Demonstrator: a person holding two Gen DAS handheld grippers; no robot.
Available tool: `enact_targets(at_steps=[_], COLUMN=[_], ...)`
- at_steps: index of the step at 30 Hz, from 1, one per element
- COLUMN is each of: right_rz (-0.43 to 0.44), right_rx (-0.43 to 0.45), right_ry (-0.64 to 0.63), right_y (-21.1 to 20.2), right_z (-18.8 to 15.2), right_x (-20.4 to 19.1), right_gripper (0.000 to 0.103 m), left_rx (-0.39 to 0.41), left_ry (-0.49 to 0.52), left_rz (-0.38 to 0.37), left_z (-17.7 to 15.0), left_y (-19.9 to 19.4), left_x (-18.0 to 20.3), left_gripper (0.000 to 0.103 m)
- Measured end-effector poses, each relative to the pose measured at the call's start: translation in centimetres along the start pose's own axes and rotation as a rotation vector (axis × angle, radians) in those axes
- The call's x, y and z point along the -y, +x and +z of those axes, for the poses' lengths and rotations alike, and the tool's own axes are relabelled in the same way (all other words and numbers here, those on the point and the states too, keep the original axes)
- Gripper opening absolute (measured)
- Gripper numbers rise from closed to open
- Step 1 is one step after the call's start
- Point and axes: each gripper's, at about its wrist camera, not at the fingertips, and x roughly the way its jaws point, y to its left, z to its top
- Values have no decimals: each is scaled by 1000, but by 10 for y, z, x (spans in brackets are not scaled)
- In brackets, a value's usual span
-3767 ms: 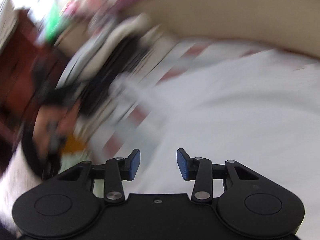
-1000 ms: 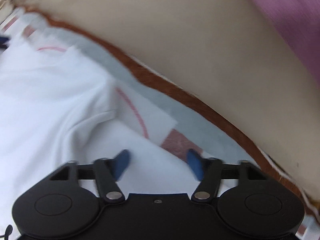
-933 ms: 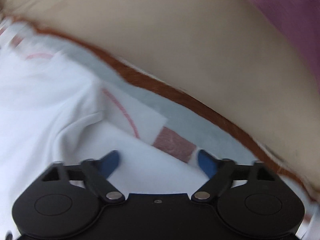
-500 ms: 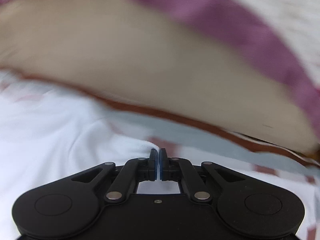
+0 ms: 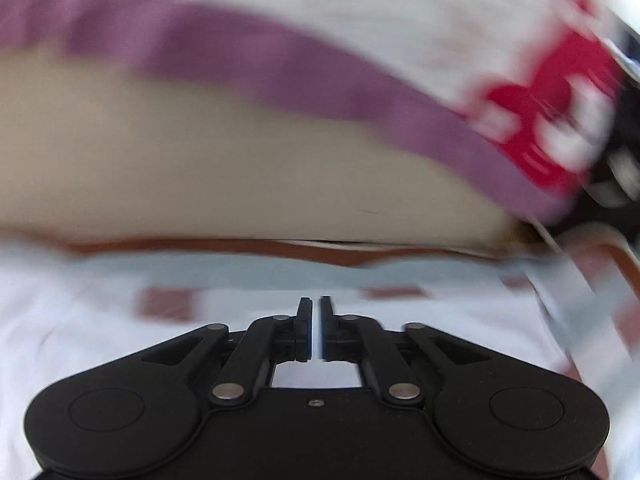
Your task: Fold clothes
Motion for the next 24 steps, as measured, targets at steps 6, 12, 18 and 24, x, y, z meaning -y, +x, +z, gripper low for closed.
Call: enact_targets(at_steps=[6, 12, 18, 24], right_rz=[246, 391, 227, 99], right_rx=[-134, -175, 24, 149], right_ry=[548, 731, 679, 557], right_y=[-20, -7, 12, -17], right_z=[-53, -91, -67, -58], right_x=[88, 84, 57, 82], right_gripper=[54, 67, 71, 4], left_rx=[-37, -78, -128, -213], left_ry=[-28, -15, -50, -15], left_rz=[-101, -158, -158, -77], left_z=[-27, -47, -61, -89], left_y=[-37, -61, -75, -93], left_x=[14, 41, 50, 25], left_gripper=[44, 44, 44, 44])
